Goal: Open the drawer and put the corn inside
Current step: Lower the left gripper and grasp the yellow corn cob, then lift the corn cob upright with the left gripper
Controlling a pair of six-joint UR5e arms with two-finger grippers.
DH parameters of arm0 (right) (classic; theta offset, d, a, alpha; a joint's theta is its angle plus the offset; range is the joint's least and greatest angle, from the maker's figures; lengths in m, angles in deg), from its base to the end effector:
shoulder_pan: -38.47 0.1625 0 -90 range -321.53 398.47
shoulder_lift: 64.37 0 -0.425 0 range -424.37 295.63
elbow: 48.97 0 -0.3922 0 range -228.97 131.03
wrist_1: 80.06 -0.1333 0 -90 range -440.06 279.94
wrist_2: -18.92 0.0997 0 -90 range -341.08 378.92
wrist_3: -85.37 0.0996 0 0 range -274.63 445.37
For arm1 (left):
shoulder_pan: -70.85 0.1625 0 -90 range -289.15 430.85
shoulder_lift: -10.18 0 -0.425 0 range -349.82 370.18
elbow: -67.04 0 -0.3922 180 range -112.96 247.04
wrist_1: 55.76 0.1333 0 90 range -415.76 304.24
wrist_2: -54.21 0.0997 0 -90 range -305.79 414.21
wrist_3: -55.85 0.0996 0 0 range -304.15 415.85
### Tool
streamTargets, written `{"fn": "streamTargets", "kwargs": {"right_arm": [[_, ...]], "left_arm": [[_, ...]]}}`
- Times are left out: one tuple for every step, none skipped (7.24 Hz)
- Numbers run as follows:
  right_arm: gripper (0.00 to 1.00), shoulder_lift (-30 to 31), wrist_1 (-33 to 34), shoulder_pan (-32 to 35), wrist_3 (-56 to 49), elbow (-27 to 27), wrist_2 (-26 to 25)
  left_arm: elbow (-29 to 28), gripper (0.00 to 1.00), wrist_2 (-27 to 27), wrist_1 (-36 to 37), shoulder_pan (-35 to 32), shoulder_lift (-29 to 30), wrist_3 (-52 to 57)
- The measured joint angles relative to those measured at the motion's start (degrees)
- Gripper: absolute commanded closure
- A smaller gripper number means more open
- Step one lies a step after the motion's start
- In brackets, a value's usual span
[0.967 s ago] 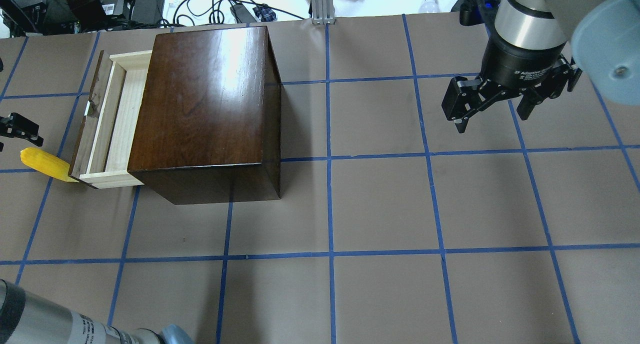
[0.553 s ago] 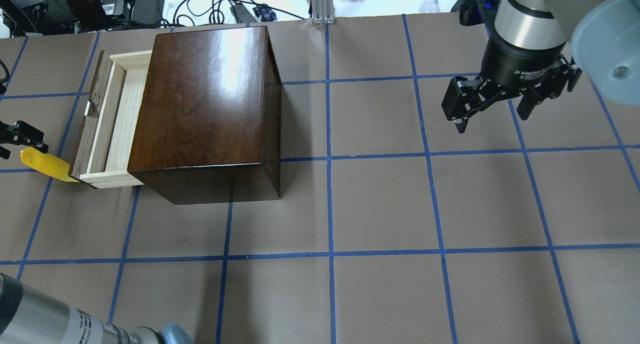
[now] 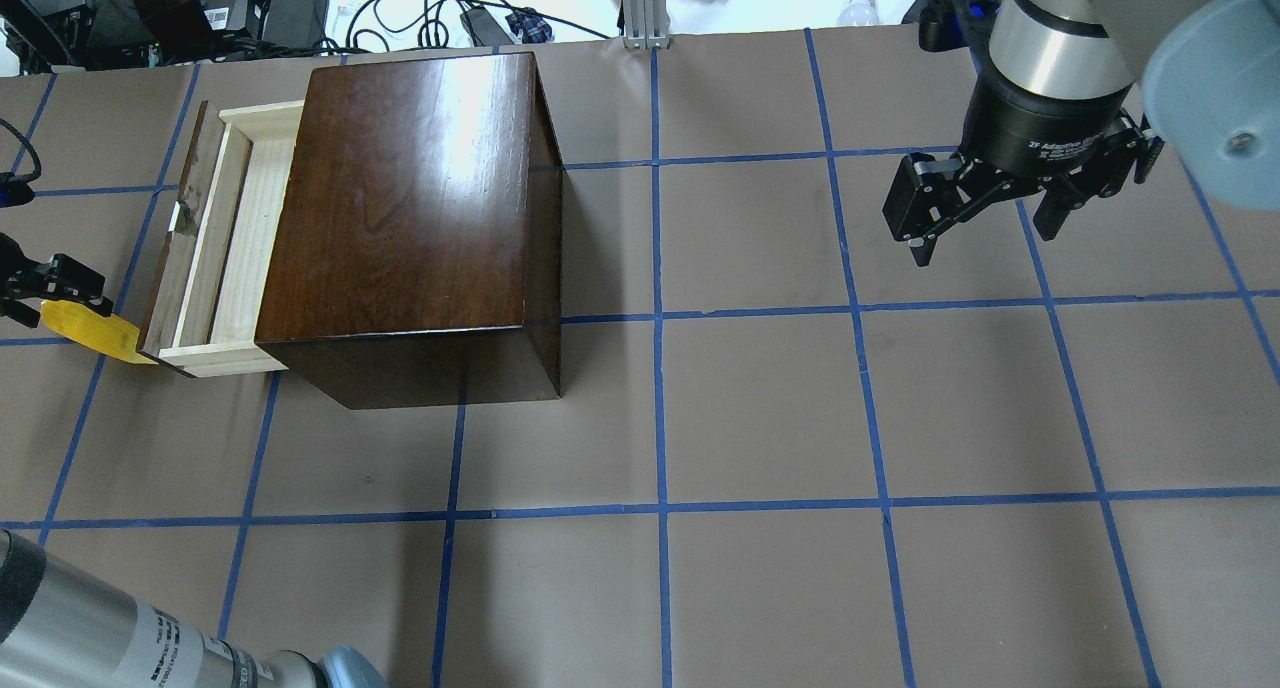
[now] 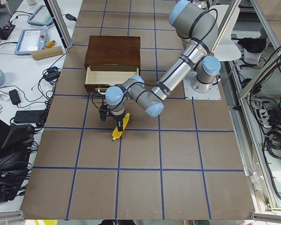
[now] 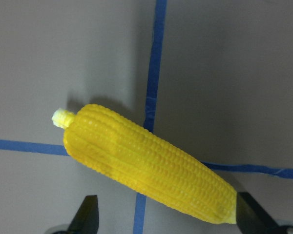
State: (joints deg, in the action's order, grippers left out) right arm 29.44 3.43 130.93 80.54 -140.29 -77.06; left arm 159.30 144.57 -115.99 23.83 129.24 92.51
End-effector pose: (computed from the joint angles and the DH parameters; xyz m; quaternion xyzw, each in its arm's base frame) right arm 0.1424 -0.4504 0.4978 0.0653 -0.9959 -0.0361 0.0514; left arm 0.3382 -0.5575 0.2279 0.0551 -0.9984 -0.0124 0.0062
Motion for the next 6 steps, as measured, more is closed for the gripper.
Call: {"fn": "streamTargets", "kwargs": {"right_arm": [[0.0,0.0,0.0,0.0,0.0,0.0,0.0],[0.0,0.0,0.0,0.0,0.0,0.0,0.0],[0.0,0.0,0.0,0.0,0.0,0.0,0.0],[0.0,0.0,0.0,0.0,0.0,0.0,0.0],[0.0,0.0,0.0,0.0,0.0,0.0,0.0],[0.0,0.0,0.0,0.0,0.0,0.0,0.0]], "left_arm": [[0.0,0.0,0.1,0.3,0.0,0.7,0.0],[0.0,0.0,0.2,0.4,0.0,1.3,0.0],[0.0,0.0,0.2,0.6,0.0,2.0,0.0],[0.0,0.0,0.3,1.1,0.1,2.7,0.0],[0.0,0.0,0.3,1.5,0.1,3.3,0.0],[0.0,0.0,0.3,2.1,0.1,3.9,0.1]]}}
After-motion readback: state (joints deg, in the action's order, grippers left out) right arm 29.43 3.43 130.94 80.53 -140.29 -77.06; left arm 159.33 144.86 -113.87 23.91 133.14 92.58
